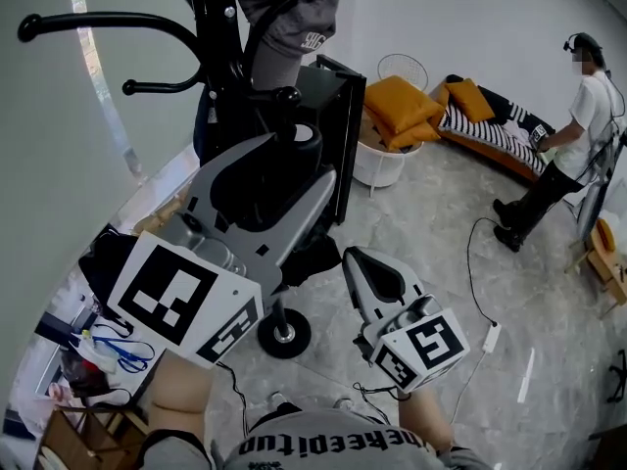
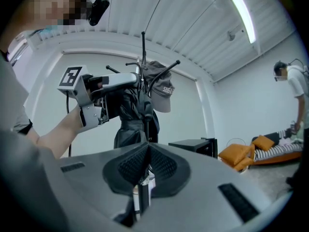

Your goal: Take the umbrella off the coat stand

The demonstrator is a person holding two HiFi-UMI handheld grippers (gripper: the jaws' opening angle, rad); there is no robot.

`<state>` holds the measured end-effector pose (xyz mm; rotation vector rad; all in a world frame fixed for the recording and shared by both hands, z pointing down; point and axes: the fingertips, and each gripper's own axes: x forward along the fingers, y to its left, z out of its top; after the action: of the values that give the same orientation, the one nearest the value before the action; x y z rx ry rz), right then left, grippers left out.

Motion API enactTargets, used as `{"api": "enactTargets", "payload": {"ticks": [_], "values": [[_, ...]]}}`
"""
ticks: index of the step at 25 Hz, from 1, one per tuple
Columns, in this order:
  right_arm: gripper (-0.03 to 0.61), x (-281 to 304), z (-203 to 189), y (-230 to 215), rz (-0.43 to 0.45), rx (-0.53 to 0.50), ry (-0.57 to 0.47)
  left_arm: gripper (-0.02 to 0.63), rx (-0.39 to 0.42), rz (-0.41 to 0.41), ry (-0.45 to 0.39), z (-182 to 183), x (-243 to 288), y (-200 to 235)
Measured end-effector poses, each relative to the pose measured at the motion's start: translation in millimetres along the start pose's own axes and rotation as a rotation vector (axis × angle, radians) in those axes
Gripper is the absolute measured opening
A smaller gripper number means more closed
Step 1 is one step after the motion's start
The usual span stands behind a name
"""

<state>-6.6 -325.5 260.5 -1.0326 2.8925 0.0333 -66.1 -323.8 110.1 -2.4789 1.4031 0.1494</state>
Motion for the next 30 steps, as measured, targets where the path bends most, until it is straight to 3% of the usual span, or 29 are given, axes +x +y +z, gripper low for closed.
{"api": "enactTargets", "payload": {"ticks": [7, 15, 21, 27, 30], "values": [[0.011, -11.9, 5.4, -1.8, 0.007, -0.005, -0.003, 0.232, -0.024, 0.005, 0.005, 6.0, 3.7, -5.1], [0.011, -31.8, 2.9, -14.4, -0.016, 0.006, -0.011, 0.232, 0.029, 0.031, 0.023, 6.4, 16.3, -12.2], [0.011, -38.0, 2.9, -18.6, -0.022, 0.008, -0.014, 0.232, -0.016, 0.010, 0.001, 12.3, 16.0, -17.4], [0.011, -41.8, 0.4, -18.7, -0.018, 0.019, -0.008, 0.232, 0.074, 0.044, 0.009, 24.0, 19.8, -15.9], [0.011, -44.1, -1.2, -18.6, -0.015, 0.025, -0.006, 0.232, 0.070, 0.049, 0.014, 19.5, 17.4, -19.0]]}}
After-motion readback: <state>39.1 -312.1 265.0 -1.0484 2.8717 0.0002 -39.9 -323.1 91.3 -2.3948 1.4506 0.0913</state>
